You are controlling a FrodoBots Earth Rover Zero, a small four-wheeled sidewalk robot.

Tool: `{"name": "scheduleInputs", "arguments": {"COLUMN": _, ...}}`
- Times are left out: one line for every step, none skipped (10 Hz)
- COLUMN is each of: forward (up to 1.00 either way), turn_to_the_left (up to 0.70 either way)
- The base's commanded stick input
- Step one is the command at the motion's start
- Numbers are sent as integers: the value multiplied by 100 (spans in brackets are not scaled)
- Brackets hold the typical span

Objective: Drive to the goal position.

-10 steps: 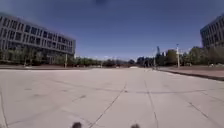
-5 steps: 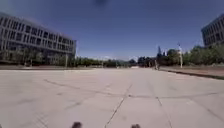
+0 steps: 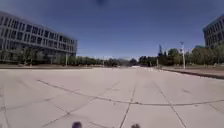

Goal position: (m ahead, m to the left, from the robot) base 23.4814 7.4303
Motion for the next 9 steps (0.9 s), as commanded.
{"name": "scheduleInputs", "arguments": {"forward": 85, "turn_to_the_left": 1}}
{"name": "scheduleInputs", "arguments": {"forward": 85, "turn_to_the_left": -2}}
{"name": "scheduleInputs", "arguments": {"forward": 85, "turn_to_the_left": -17}}
{"name": "scheduleInputs", "arguments": {"forward": 85, "turn_to_the_left": -27}}
{"name": "scheduleInputs", "arguments": {"forward": 85, "turn_to_the_left": -33}}
{"name": "scheduleInputs", "arguments": {"forward": 85, "turn_to_the_left": -33}}
{"name": "scheduleInputs", "arguments": {"forward": 85, "turn_to_the_left": -27}}
{"name": "scheduleInputs", "arguments": {"forward": 85, "turn_to_the_left": -16}}
{"name": "scheduleInputs", "arguments": {"forward": 85, "turn_to_the_left": -6}}
